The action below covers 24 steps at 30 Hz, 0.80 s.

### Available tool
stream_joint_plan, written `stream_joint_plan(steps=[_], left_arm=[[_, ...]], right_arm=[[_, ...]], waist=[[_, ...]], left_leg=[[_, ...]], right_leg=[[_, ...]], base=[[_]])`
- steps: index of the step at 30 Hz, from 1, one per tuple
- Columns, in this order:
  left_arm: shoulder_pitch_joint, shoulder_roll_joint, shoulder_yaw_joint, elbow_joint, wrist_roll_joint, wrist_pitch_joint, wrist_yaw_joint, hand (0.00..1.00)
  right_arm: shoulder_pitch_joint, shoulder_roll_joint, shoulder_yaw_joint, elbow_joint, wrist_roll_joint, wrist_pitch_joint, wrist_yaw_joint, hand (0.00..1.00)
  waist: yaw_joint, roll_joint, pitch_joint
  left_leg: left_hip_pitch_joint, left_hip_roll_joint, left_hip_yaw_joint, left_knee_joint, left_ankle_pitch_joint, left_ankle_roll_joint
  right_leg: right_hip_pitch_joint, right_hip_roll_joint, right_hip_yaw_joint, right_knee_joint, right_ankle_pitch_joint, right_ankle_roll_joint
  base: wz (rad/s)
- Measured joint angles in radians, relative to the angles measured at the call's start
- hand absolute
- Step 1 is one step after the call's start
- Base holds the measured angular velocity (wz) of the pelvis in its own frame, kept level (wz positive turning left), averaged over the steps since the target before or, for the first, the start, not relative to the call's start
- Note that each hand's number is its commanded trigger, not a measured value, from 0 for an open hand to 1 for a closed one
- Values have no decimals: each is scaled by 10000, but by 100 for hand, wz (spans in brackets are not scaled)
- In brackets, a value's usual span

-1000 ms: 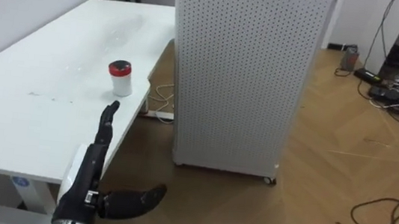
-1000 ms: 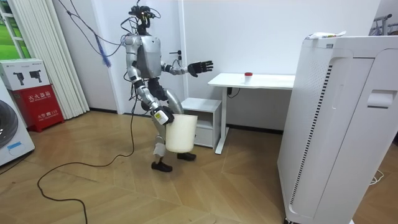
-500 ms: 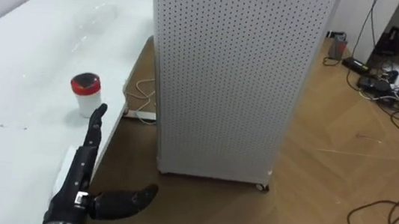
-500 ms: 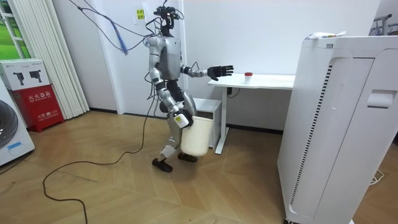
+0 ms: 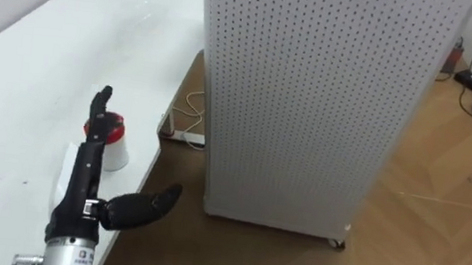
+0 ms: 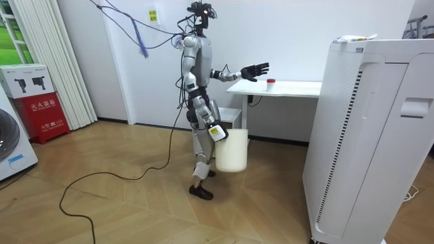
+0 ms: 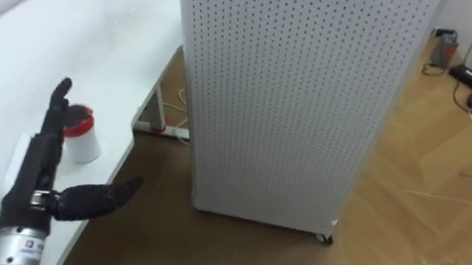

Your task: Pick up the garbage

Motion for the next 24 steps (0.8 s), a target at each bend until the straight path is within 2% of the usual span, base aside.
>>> stream_joint_plan(steps=[2, 5, 9, 10, 11, 12, 13, 14, 15, 16, 17, 18, 19, 24], left_arm=[[134, 6, 57, -537, 109, -2, 117, 0], [264, 16, 35, -1072, 230, -16, 158, 0], [461, 149, -5, -1266, 382, -24, 193, 0], [469, 171, -29, -1290, 390, -24, 210, 0], [454, 206, -73, -1377, 383, -24, 213, 0], [457, 196, -123, -1551, 394, -29, 214, 0], [372, 194, -199, -1654, 421, -29, 217, 0], [324, 220, -311, -1866, 533, -55, 256, 0], [436, 236, -311, -1991, 587, -54, 453, 0], [495, 247, -300, -1998, 596, -54, 551, 0], [585, 285, -193, -2000, 609, -48, 712, 0], [646, 314, -44, -2043, 628, -50, 814, 0], [652, 329, -2, -2043, 629, -49, 839, 0], [838, 310, 98, -2060, 657, -52, 833, 0]], right_arm=[[1, -9, 1, -4, -58, -6, 221, 100], [-19, -42, -1, 1, -120, -30, 515, 100], [-127, -46, 175, 241, -279, -122, 653, 100], [-151, -38, 208, 322, -281, -123, 693, 100], [-175, 0, 230, 465, -278, -122, 721, 100], [-162, 29, 209, 618, -253, -127, 726, 100], [-164, 3, 154, 682, -229, -129, 725, 100], [-212, 46, 81, 967, -230, -101, 698, 100], [-237, 58, 93, 1156, -315, -106, 716, 100], [-220, 61, 100, 1212, -356, -106, 723, 100], [-231, 59, 102, 1207, -392, -127, 766, 100], [-308, 58, 102, 1216, -595, -129, 832, 100], [-378, 59, 103, 1213, -701, -129, 847, 100], [-367, 55, 181, 1277, -1048, -113, 952, 100]], waist=[[32, -75, -32], [32, -209, -59], [8, -280, -65], [-8, -298, -56], [-25, -429, 31], [-50, -557, 54], [-84, -452, 13], [-22, -555, -22], [271, -585, -8], [406, -577, -4], [561, -515, 11], [636, -451, 21], [615, -430, 11], [540, -271, -25]], left_leg=[[476, 164, -18, -543, 30, -43], [777, 177, -148, -942, 79, -112], [734, 235, -234, -597, 98, -146], [663, 219, -210, -367, 102, -153], [220, 112, -122, 487, 135, -288], [-199, 75, -139, 403, 125, -421], [-450, 158, -279, -122, 275, -515], [-653, 191, 16, -400, 582, -141], [-605, 190, 257, -467, 653, -80], [-539, 162, 273, -465, 654, -78], [-376, 131, 175, -497, 653, -78], [-228, 101, -110, -582, 653, -78], [-192, 60, -278, -624, 653, -79], [90, 0, -347, -1010, 675, -104]], right_leg=[[492, 186, -127, -479, 37, -36], [805, 318, -351, -860, 46, -52], [1416, 315, -302, -1591, 183, -40], [1570, 305, -215, -1737, 222, -23], [1866, 214, 258, -2028, 266, 13], [1936, 155, 880, -2147, 292, 57], [1901, 175, 1048, -2156, 275, 82], [1727, 76, 993, -2133, 176, 264], [1676, 37, 720, -2204, 232, 345], [1696, 55, 595, -2243, 240, 347], [1847, 54, 219, -2342, 325, 335], [1974, 51, -133, -2465, 453, 315], [2063, 45, -269, -2559, 501, 315], [2299, 39, -379, -2801, 492, 379]], base=[[3], [12], [15], [35], [55], [71], [85], [53], [22], [-22], [-31], [-24], [-11], [-5]])
